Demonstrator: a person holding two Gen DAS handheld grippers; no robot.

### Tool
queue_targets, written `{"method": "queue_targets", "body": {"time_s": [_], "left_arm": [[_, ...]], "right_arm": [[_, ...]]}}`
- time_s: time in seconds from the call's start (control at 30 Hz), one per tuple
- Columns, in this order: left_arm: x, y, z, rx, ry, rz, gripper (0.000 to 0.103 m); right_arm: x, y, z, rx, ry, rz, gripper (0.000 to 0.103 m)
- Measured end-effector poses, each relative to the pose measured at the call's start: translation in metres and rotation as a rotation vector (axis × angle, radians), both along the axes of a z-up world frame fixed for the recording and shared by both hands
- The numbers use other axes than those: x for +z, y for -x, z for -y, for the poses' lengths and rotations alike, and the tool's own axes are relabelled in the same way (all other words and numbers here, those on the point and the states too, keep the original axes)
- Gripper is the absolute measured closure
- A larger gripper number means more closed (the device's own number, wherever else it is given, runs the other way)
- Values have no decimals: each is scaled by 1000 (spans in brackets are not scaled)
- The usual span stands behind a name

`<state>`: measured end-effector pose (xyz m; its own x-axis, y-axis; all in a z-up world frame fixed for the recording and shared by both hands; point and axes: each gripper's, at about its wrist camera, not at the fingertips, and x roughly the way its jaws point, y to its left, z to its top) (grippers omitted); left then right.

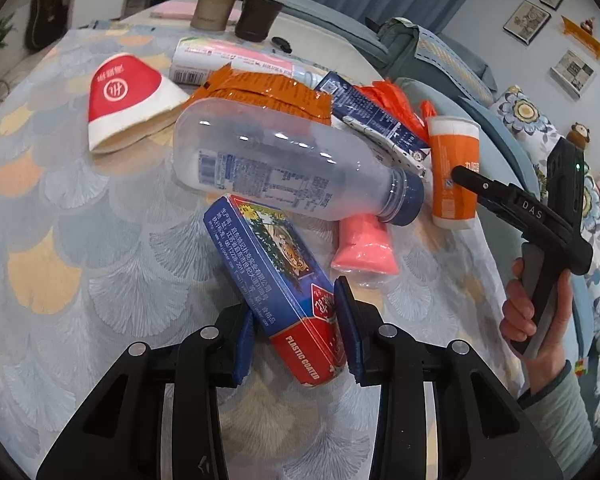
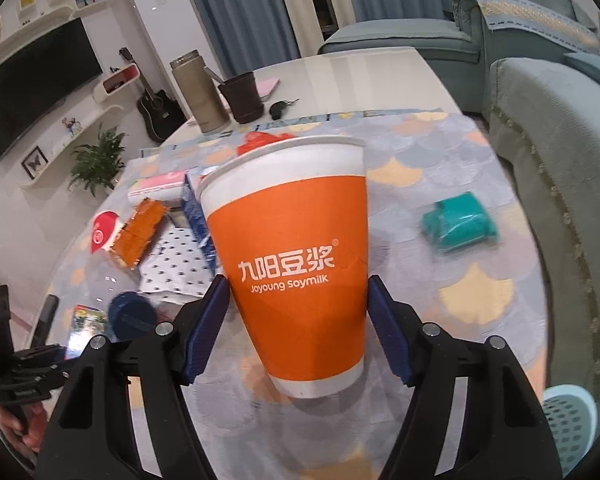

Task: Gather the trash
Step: 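Grasp the blue-and-red box with the left tool while the right tool grasps the orange cup, then carry both items over the blue wastebasket and open both tools to drop them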

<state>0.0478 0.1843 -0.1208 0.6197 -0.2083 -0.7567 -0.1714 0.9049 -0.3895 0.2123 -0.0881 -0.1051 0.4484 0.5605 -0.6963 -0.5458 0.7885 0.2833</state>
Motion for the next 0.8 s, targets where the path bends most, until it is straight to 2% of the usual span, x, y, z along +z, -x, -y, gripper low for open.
{"method": "queue_targets", "body": {"time_s": [0.1, 0.23, 0.4, 0.63, 0.8], "left_arm": [[0, -2, 2, 5, 4, 5, 71], [0, 2, 2, 0, 5, 20, 74], [14, 16, 12, -57, 4, 82, 88], [44, 37, 51, -174, -15, 170, 88], [78, 27, 105, -284, -3, 239, 88]], "right_arm": [[-2, -4, -5, -43, 3, -14, 35], [-2, -4, 1, -67, -68, -48, 39], [19, 26, 17, -97, -104, 16, 40], [57, 76, 71, -176, -179, 88, 40], [74, 112, 131, -309, -176, 133, 40]]}}
